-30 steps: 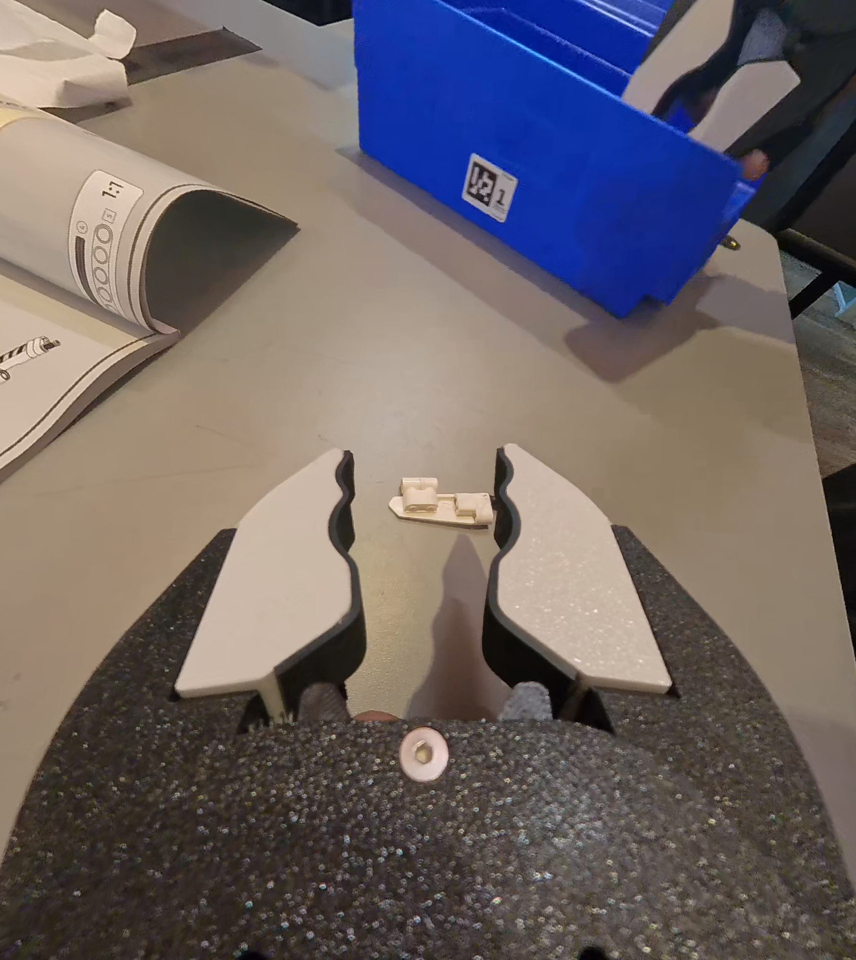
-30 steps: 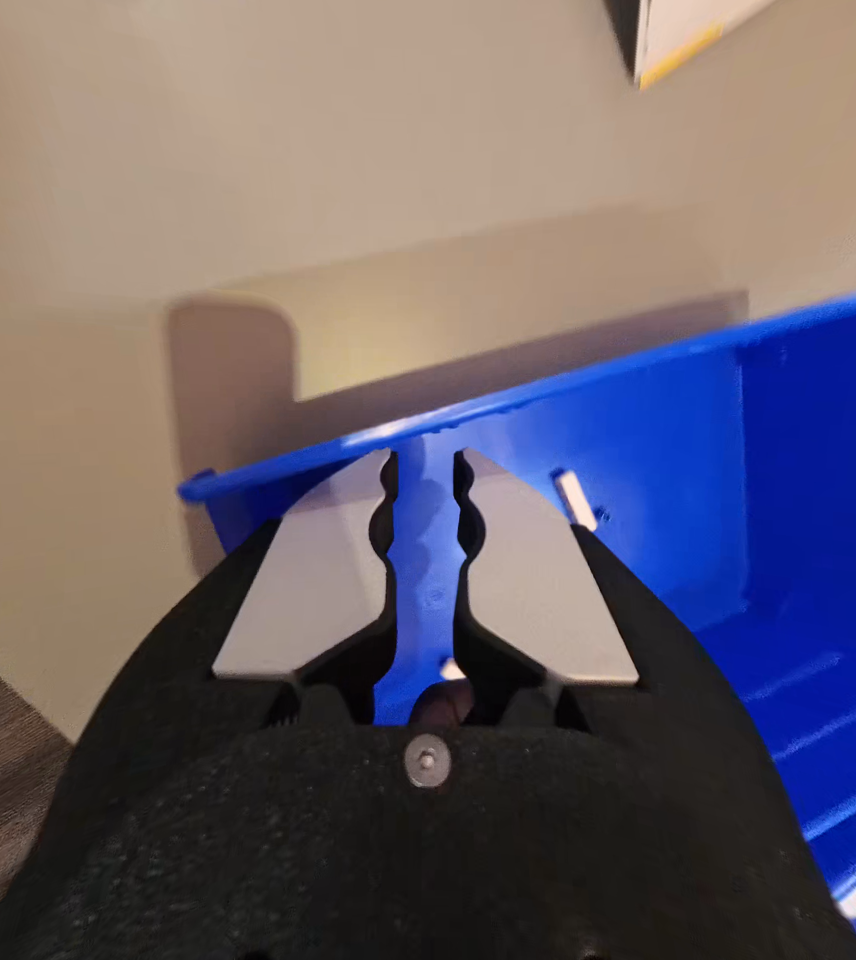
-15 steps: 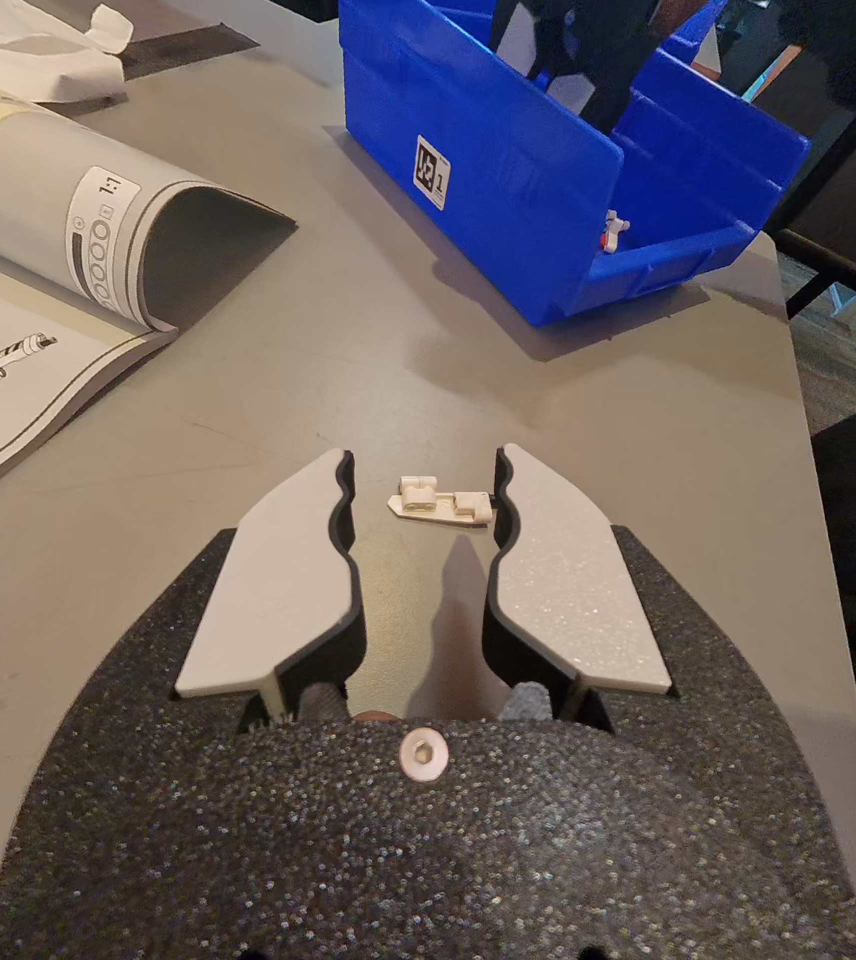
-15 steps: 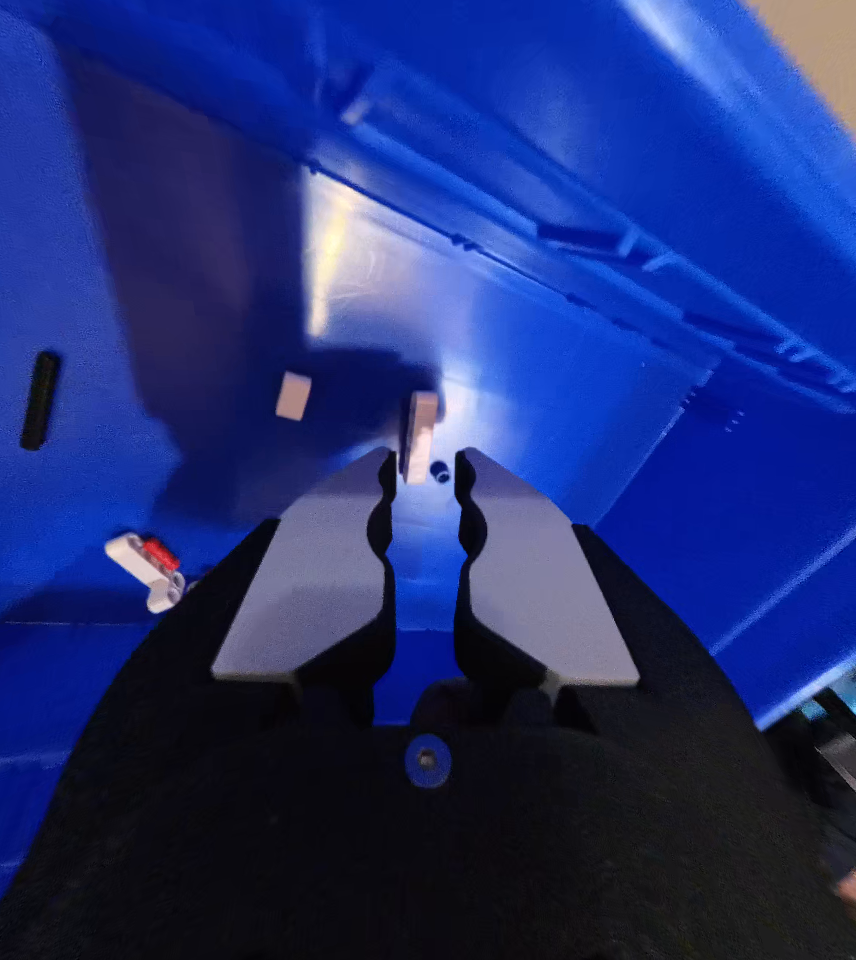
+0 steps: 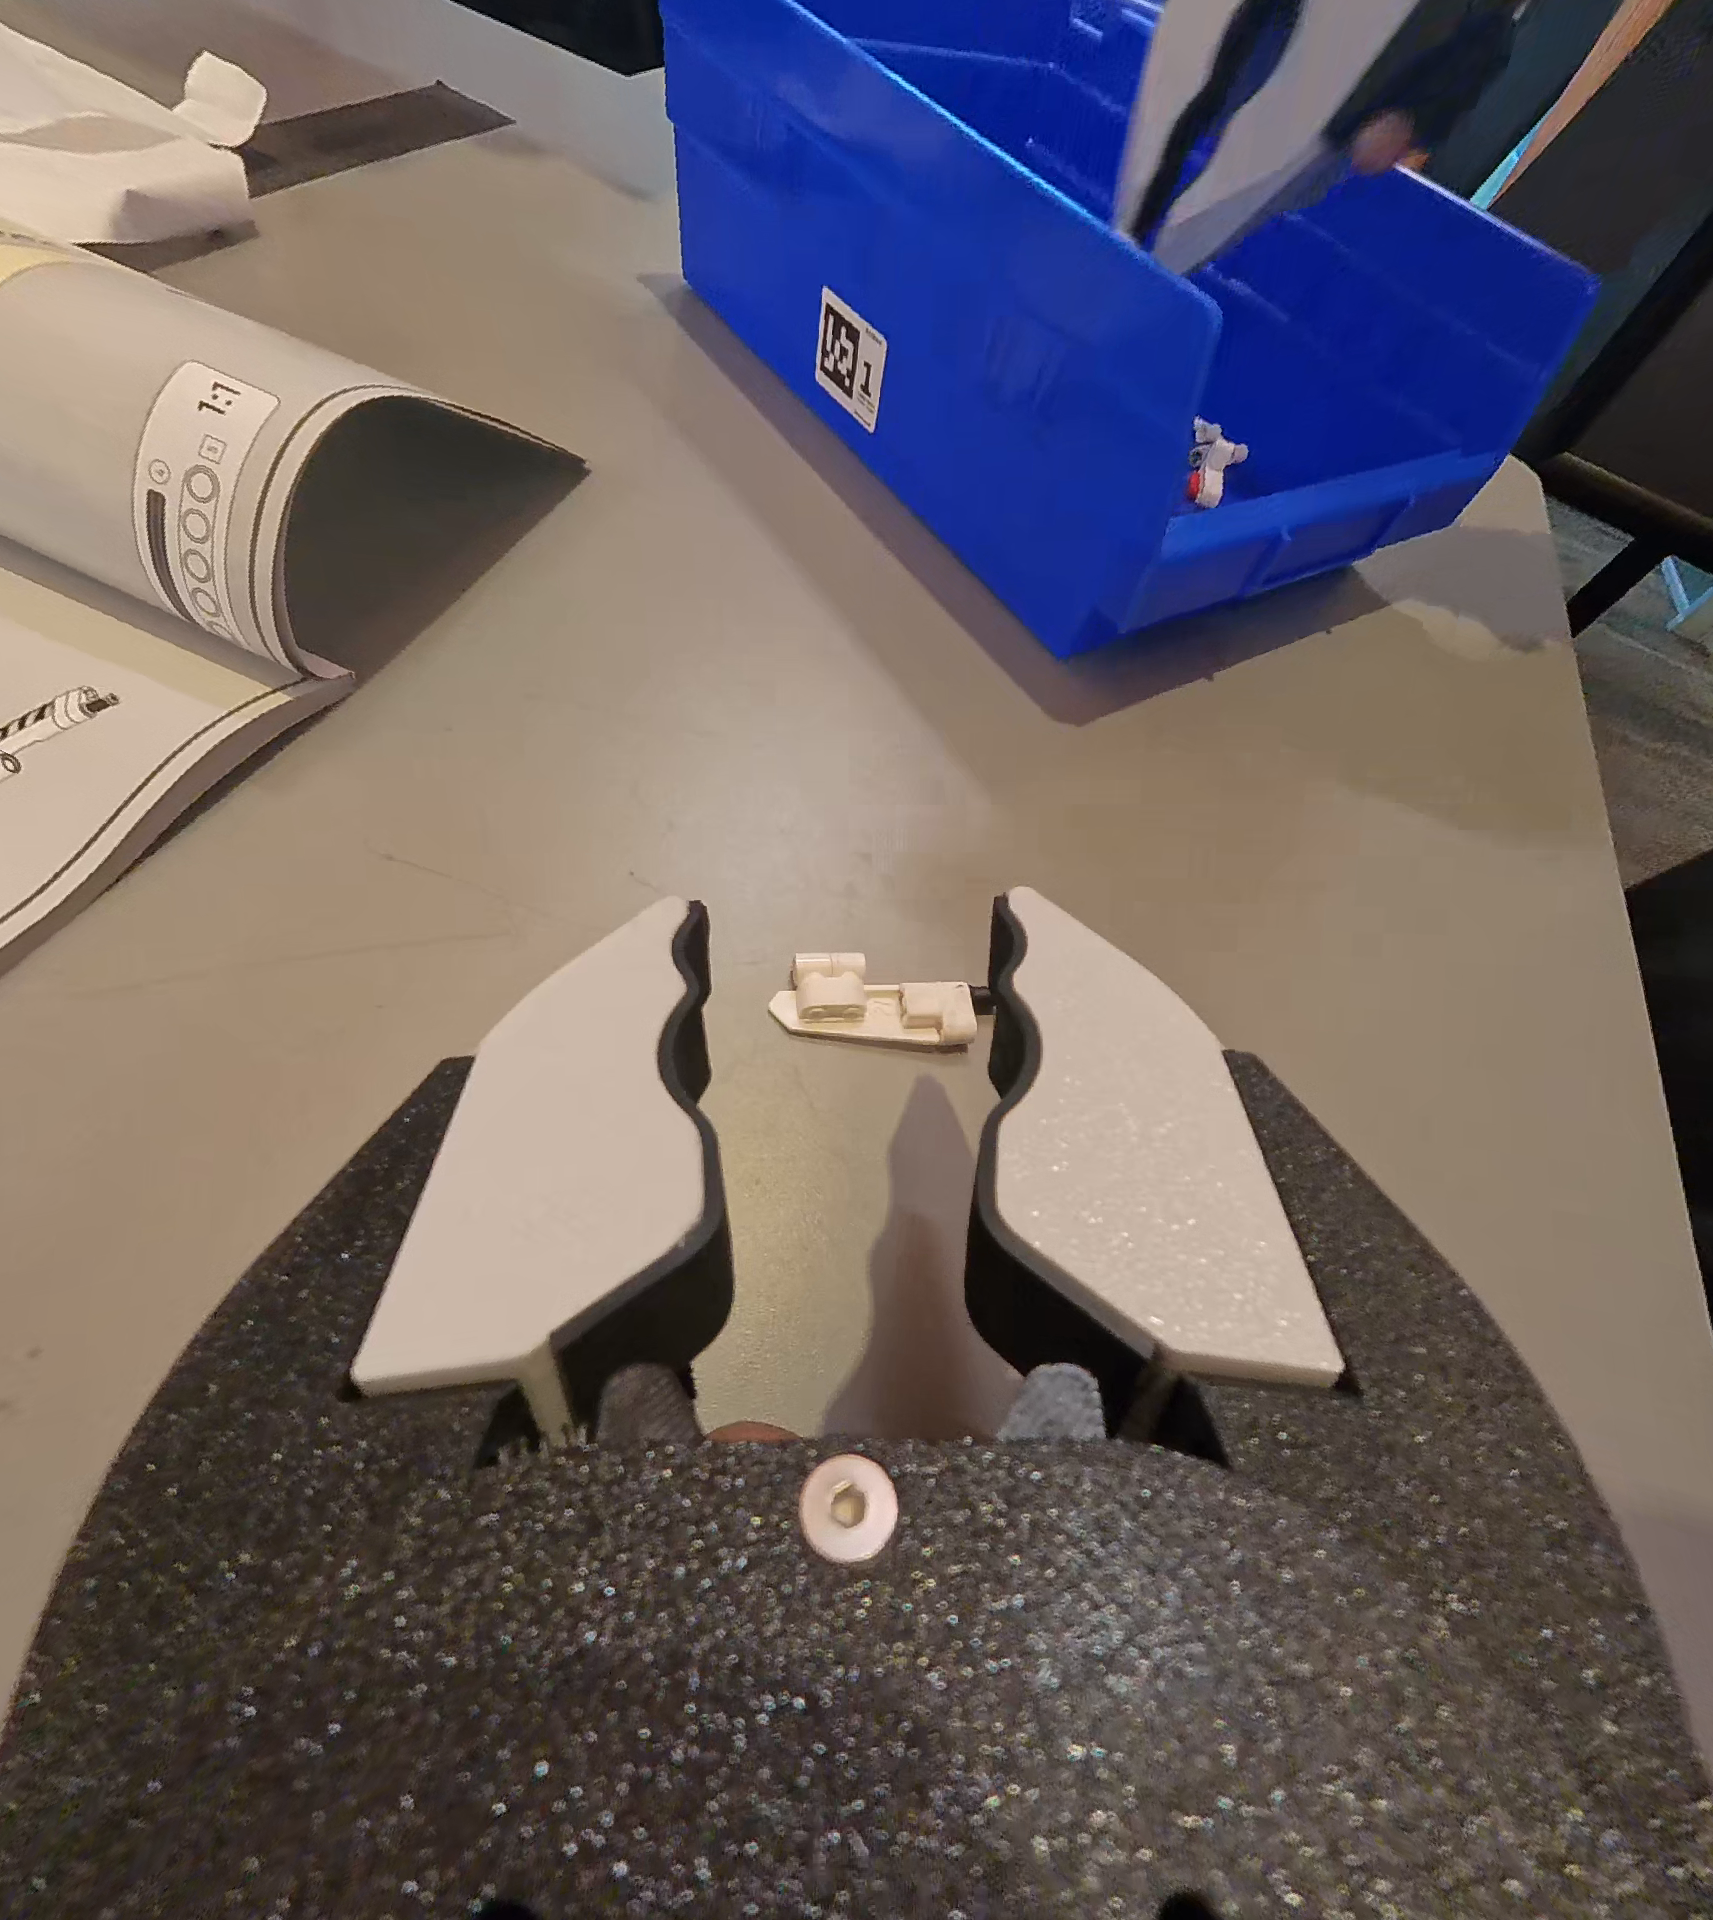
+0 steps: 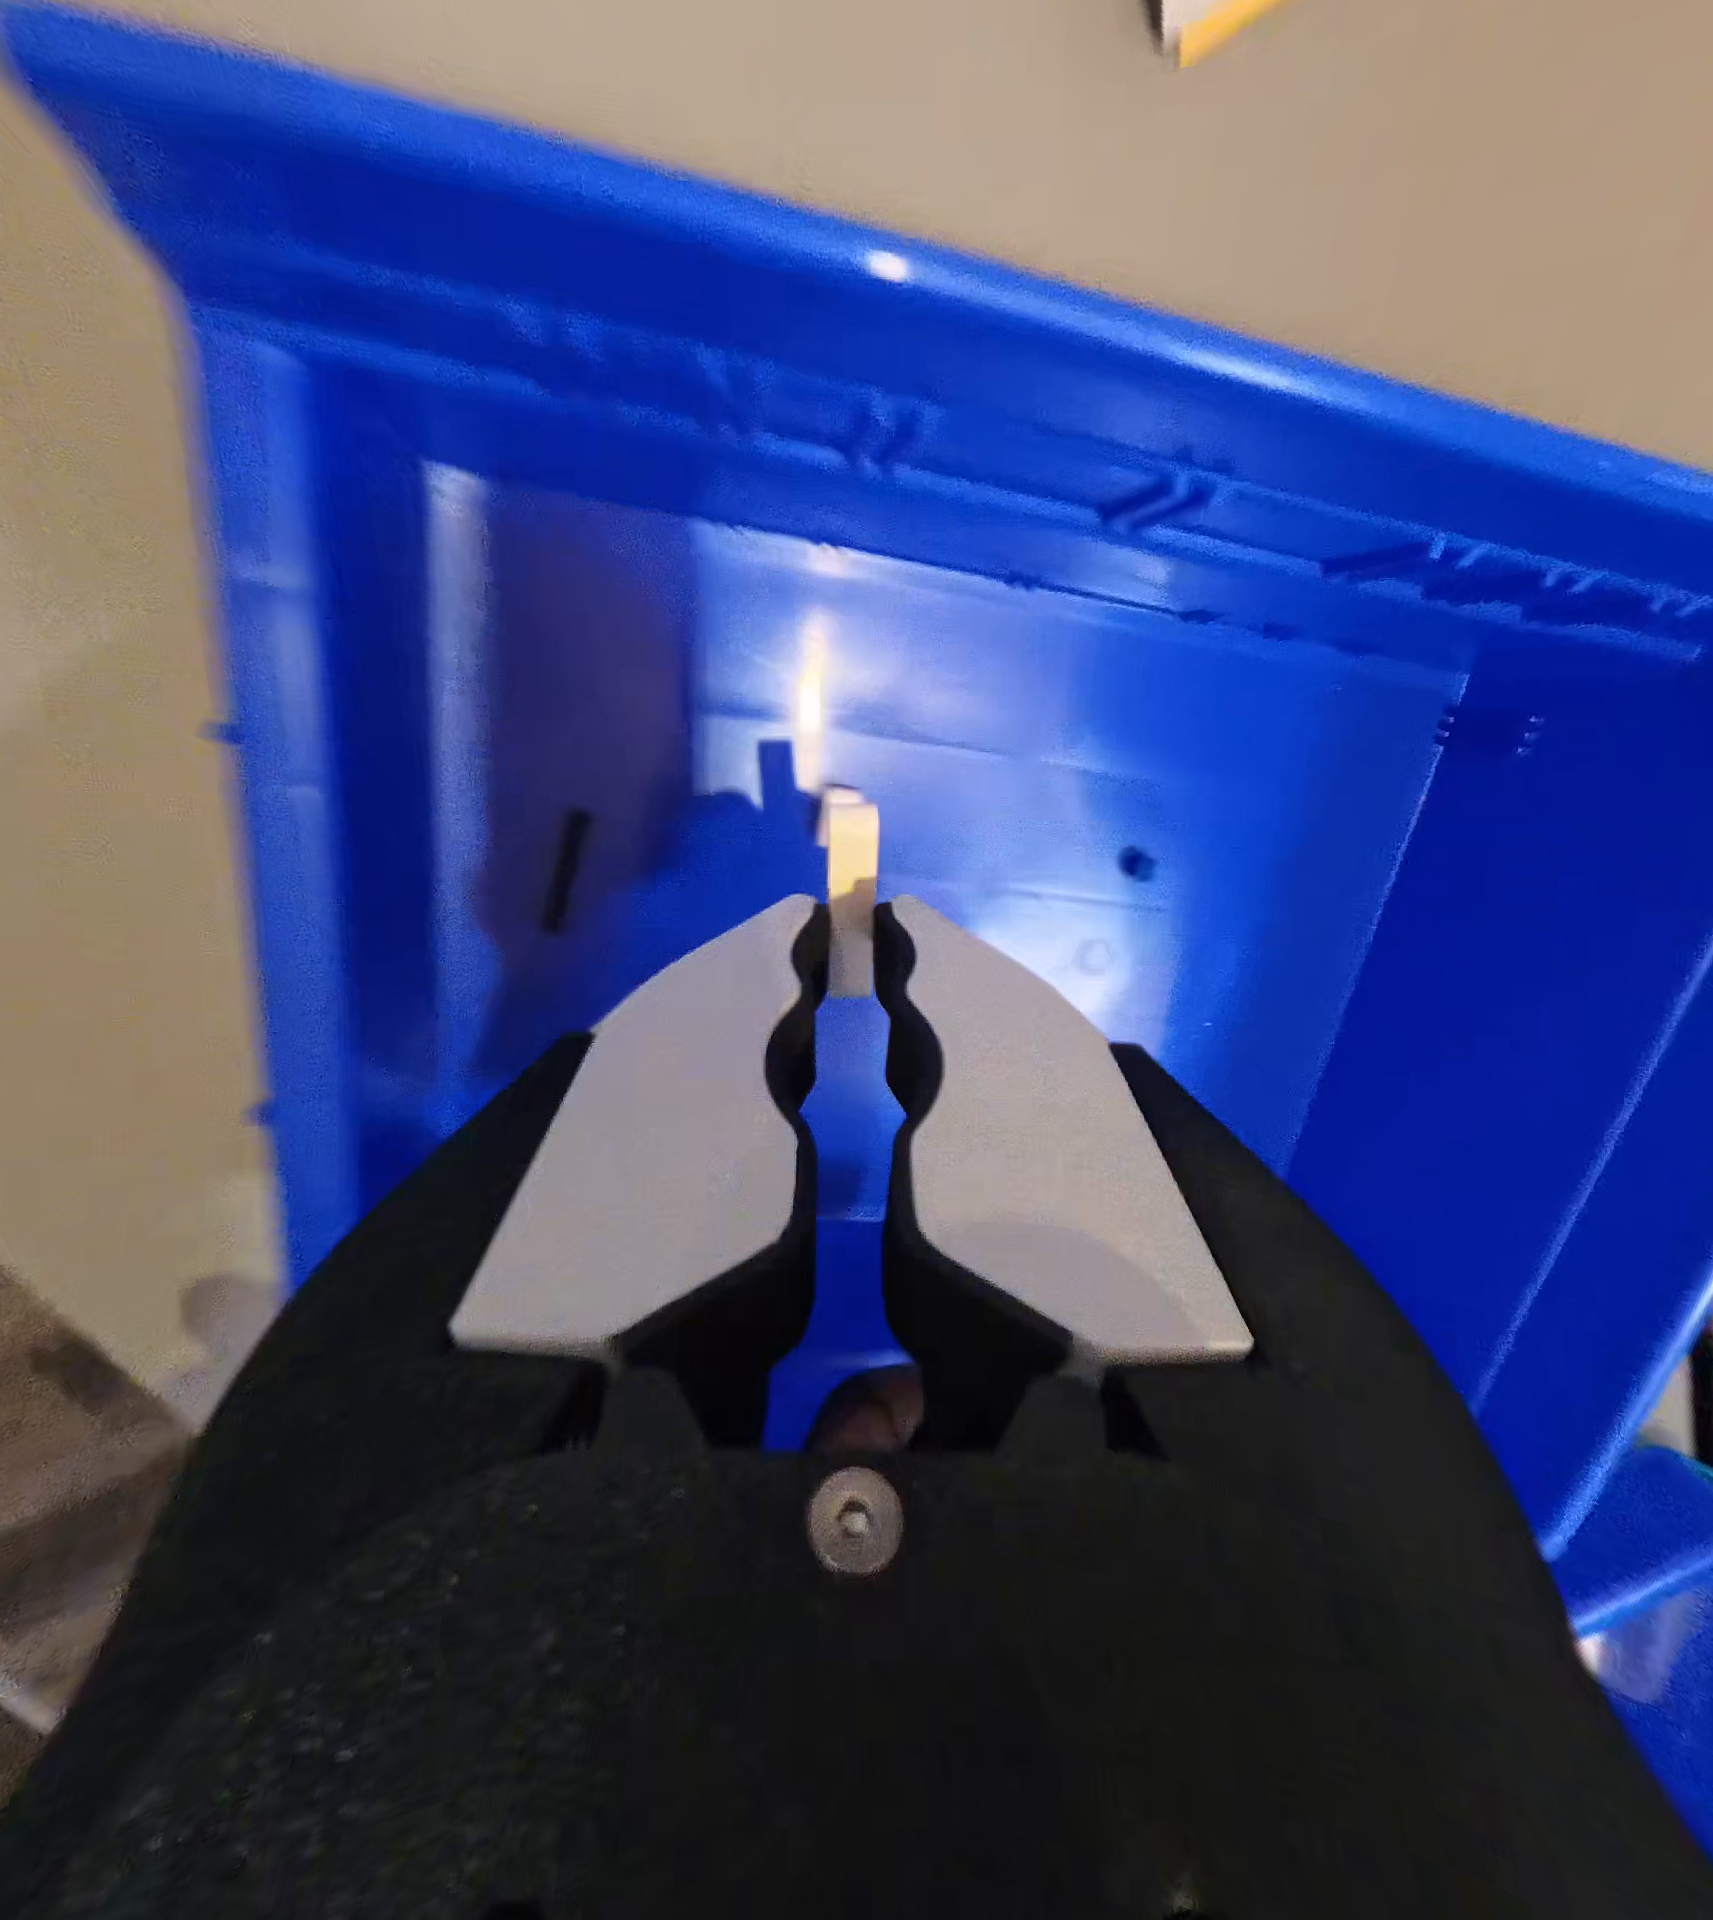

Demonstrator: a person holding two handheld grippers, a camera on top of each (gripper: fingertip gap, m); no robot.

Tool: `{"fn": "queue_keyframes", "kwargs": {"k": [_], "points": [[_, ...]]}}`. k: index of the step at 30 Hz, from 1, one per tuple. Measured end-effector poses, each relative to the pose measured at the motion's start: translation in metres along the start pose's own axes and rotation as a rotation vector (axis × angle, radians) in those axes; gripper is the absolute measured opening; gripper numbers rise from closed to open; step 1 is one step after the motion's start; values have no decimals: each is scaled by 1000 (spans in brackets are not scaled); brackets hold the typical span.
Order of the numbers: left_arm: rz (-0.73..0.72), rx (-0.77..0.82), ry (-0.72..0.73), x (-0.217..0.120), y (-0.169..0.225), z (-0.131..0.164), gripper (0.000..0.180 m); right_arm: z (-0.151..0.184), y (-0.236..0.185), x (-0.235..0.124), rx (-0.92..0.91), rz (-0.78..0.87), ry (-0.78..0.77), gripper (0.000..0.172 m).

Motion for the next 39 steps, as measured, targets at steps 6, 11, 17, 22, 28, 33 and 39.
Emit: {"fn": "queue_keyframes", "kwargs": {"k": [6,11,17,22,28,33,39], "points": [[-4,5,-11,1,1,0,52,-18,-91,-27,12,-70,231,8],[-12,17,-10,1,2,0,52,-53,-154,32,-19,-55,210,8],[-14,21,-5,0,2,1,52,-65,-167,54,-33,47,179,14],[-14,24,-8,0,3,1,52,-48,-146,8,-75,11,178,22],[-19,38,-16,1,4,1,52,9,-50,-9,-192,127,-346,31],[-24,47,-19,1,5,1,52,30,-19,42,-203,-70,-745,56],[-20,58,-21,1,7,2,52,34,-20,68,-124,-148,-852,55]]}}
Point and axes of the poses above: each gripper's, where its closed fingertips meet, x out along the fingers, z out of its underside, y = z × x across the jaws, the point moved 10 cm from there along -x, back along the fingers, and after that the axes turned 7 degrees about -y, right-handed, at the moved point
